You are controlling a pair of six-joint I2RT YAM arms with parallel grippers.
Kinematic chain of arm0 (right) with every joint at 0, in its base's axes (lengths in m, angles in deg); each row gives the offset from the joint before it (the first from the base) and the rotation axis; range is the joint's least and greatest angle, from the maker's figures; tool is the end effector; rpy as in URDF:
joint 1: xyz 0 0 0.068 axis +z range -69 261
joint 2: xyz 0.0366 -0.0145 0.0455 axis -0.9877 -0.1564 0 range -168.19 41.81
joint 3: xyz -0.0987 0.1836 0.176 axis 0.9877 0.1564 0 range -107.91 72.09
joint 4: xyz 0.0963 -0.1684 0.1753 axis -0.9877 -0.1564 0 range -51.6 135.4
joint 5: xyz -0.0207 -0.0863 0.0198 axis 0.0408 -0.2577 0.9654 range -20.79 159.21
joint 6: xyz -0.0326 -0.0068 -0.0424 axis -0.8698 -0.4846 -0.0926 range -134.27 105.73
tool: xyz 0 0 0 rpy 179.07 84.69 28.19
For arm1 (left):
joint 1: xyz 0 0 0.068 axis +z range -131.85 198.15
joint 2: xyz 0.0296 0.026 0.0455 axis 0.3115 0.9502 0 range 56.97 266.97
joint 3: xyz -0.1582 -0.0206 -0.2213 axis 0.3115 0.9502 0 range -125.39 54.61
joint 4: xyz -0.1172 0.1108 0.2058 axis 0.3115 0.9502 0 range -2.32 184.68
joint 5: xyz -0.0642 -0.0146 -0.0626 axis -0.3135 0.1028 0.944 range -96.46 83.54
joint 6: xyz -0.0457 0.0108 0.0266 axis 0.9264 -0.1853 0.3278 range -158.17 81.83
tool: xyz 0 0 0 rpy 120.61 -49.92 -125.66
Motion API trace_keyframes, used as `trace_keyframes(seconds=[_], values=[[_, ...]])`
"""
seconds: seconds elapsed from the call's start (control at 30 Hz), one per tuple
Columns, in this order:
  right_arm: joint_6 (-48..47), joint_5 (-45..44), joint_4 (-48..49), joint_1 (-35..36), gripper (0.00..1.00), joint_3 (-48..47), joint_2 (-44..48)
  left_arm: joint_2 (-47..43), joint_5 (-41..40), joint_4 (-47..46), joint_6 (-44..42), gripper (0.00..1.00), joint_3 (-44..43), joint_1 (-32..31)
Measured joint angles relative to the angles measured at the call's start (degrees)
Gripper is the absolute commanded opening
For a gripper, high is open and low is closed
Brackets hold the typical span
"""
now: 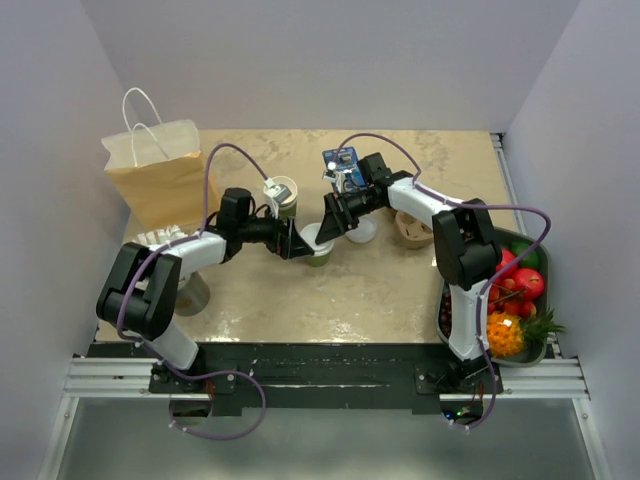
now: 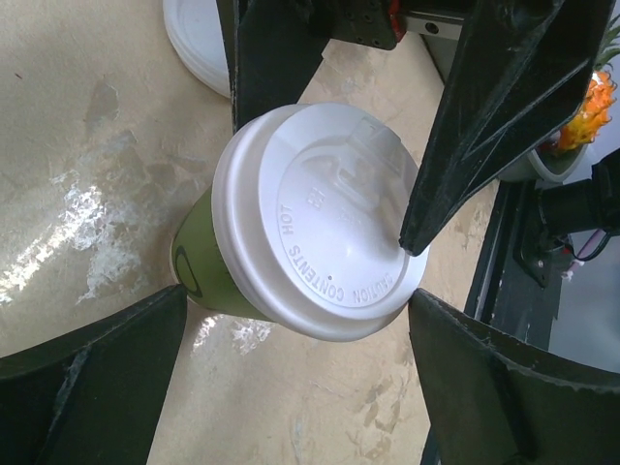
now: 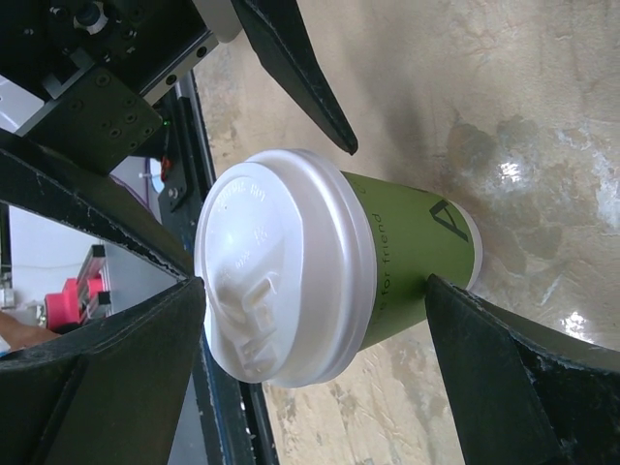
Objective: Pack the takeout coffee
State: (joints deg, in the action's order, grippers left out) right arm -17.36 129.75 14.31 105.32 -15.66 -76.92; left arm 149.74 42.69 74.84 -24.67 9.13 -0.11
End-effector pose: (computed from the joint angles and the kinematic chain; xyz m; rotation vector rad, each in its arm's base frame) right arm 0.3798 0.2055 0.1894 -0.9283 2.3021 1.5217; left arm 0.2985 -0.1269 0.1827 0.6008 2.1053 -1.2431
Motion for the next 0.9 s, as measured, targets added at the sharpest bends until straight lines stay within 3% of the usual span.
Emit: trace_keyframes(seconds=[0.47,0.9], values=[[0.81,-2.58,2.21,-0.02,0.98,0.0,-0.02,0.59,-7.32,9.86,-5.86,0.96,-6.14,-2.71],[1.92,-3.15,2.95,-0.07,0.98,0.0,-0.15,3.65,-7.8,19.15,-8.76,0.95,-11.96,-3.37]])
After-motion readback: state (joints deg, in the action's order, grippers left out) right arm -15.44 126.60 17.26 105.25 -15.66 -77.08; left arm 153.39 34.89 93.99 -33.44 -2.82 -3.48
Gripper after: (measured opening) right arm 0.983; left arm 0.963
